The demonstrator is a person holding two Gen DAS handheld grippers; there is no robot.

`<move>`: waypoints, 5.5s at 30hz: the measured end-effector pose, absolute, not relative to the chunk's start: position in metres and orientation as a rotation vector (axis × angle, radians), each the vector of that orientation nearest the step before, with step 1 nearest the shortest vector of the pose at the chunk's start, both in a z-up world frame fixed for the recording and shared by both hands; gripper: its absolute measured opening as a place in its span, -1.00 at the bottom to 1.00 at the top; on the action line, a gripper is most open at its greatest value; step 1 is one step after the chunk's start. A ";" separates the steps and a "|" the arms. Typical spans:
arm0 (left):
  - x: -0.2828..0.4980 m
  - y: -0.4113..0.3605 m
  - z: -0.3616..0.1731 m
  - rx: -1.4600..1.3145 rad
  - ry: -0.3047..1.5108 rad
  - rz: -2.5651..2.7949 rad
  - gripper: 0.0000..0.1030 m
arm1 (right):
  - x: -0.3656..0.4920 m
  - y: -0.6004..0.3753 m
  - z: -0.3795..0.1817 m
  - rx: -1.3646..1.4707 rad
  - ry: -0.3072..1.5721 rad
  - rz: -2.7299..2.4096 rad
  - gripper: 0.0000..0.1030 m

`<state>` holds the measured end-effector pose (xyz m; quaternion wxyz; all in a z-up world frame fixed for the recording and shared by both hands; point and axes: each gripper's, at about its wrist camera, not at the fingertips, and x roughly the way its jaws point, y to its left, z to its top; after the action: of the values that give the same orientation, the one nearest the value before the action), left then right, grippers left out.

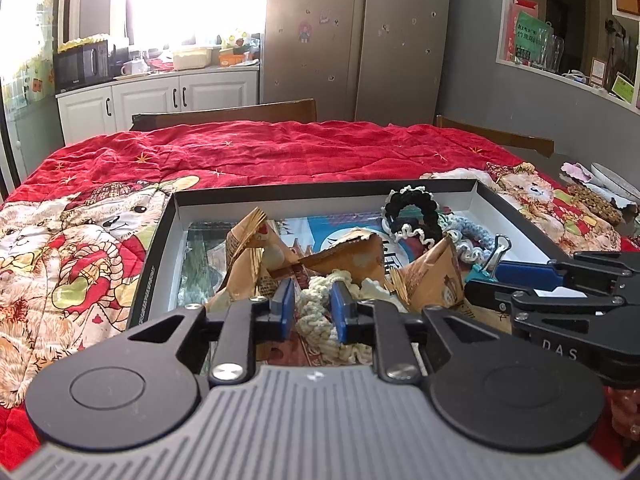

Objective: Organize objects
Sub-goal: 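Open the right tool to drop the blue clip while the left tool releases the scrunchie, then withdraw both open tools from the box toward the bedspread, then grasp the brown crocheted scrunchie with the right tool while the left tool grasps a blue binder clip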

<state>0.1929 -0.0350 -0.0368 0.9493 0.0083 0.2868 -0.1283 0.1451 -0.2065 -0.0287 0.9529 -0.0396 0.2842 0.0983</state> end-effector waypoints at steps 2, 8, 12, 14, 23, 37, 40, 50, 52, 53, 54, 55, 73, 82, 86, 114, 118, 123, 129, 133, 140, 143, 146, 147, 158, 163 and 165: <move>0.193 -0.035 -0.036 0.017 0.582 -0.261 -0.24 | 0.145 -0.206 -0.028 -0.081 0.573 0.201 -0.32; 0.191 -0.035 -0.036 0.016 0.580 -0.264 -0.22 | 0.143 -0.207 -0.028 -0.079 0.562 0.202 -0.25; 0.190 -0.036 -0.035 0.015 0.578 -0.268 -0.17 | 0.142 -0.207 -0.026 -0.076 0.555 0.203 -0.23; 0.190 -0.036 -0.035 0.015 0.577 -0.268 -0.13 | 0.141 -0.208 -0.026 -0.074 0.549 0.203 -0.21; 0.187 -0.037 -0.034 0.016 0.567 -0.275 0.08 | 0.139 -0.209 -0.024 -0.069 0.541 0.200 -0.18; 0.178 -0.036 -0.029 0.015 0.546 -0.280 0.27 | 0.130 -0.213 -0.020 -0.057 0.527 0.191 -0.11; 0.175 -0.036 -0.028 0.015 0.540 -0.283 0.35 | 0.127 -0.214 -0.019 -0.057 0.519 0.188 -0.08; 0.164 -0.036 -0.021 0.019 0.510 -0.283 0.52 | 0.120 -0.215 -0.013 -0.060 0.505 0.188 -0.05; 0.162 -0.035 -0.019 0.015 0.504 -0.284 0.54 | 0.116 -0.215 -0.010 -0.063 0.498 0.190 -0.03; 0.161 -0.035 -0.018 0.015 0.501 -0.284 0.55 | 0.115 -0.215 -0.009 -0.064 0.495 0.192 -0.02; 0.160 -0.035 -0.017 0.016 0.497 -0.284 0.57 | 0.112 -0.215 -0.007 -0.065 0.493 0.194 -0.01; 0.159 -0.035 -0.016 0.017 0.494 -0.285 0.57 | 0.111 -0.215 -0.006 -0.067 0.491 0.195 -0.01; 0.135 -0.033 0.001 0.011 0.449 -0.313 0.65 | 0.083 -0.220 0.009 -0.053 0.475 0.211 0.03; 0.122 -0.028 0.005 0.015 0.439 -0.316 0.65 | 0.071 -0.222 0.015 -0.059 0.471 0.214 0.03; 0.114 -0.027 0.006 0.015 0.437 -0.323 0.67 | 0.062 -0.223 0.017 -0.070 0.469 0.217 0.04; 0.054 -0.011 0.000 0.015 0.428 -0.407 0.72 | 0.019 -0.226 0.004 -0.046 0.510 0.277 0.11; 0.052 -0.009 -0.010 0.025 0.454 -0.406 0.72 | 0.020 -0.223 -0.003 -0.040 0.522 0.303 0.11; 0.052 -0.009 -0.019 0.028 0.490 -0.425 0.72 | 0.022 -0.214 -0.011 -0.058 0.547 0.325 0.11; 0.048 -0.007 -0.025 0.051 0.504 -0.438 0.72 | 0.023 -0.204 -0.021 -0.078 0.595 0.373 0.05; 0.043 -0.006 -0.029 0.078 0.512 -0.454 0.72 | 0.026 -0.199 -0.028 -0.090 0.626 0.398 -0.09; 0.038 -0.012 -0.037 0.140 0.523 -0.484 0.72 | 0.031 -0.196 -0.035 -0.088 0.664 0.412 -0.47; 0.041 -0.015 -0.040 0.150 0.536 -0.487 0.72 | 0.030 -0.197 -0.034 -0.093 0.660 0.412 -0.64; 0.045 -0.017 -0.044 0.152 0.556 -0.475 0.71 | 0.029 -0.196 -0.034 -0.100 0.653 0.405 -0.71; 0.047 -0.017 -0.045 0.149 0.563 -0.470 0.71 | 0.029 -0.196 -0.034 -0.100 0.651 0.405 -0.72; 0.056 -0.024 -0.053 0.130 0.625 -0.461 0.15 | 0.027 -0.196 -0.033 -0.106 0.644 0.402 -0.76; 0.056 -0.026 -0.054 0.128 0.629 -0.454 -0.16 | 0.027 -0.196 -0.033 -0.106 0.643 0.402 -0.75; 0.056 -0.027 -0.054 0.125 0.628 -0.452 -0.31 | 0.027 -0.196 -0.033 -0.107 0.644 0.402 -0.76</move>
<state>0.0563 -0.0266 -0.0543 0.9243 0.0612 0.3059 -0.2200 0.0267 -0.1962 -0.0329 0.9275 -0.0521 0.3141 0.1961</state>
